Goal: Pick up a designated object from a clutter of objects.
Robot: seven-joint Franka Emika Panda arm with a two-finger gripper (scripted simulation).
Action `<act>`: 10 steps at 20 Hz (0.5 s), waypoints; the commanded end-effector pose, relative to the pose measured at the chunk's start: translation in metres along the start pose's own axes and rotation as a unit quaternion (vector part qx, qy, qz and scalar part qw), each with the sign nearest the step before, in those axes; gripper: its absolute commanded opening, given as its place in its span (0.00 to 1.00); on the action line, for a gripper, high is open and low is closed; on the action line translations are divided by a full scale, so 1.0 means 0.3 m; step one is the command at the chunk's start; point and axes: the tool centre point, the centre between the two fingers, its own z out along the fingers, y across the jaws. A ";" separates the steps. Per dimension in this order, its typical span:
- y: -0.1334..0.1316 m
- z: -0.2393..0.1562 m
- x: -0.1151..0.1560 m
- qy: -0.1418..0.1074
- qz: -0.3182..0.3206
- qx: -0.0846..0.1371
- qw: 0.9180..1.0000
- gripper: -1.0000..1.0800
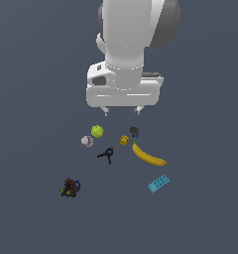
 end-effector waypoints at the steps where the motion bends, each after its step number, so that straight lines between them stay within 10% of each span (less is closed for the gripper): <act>1: 0.000 0.000 0.000 0.000 0.000 0.000 1.000 0.96; 10: -0.110 -0.041 0.007 0.015 -0.035 -0.002 0.999 0.96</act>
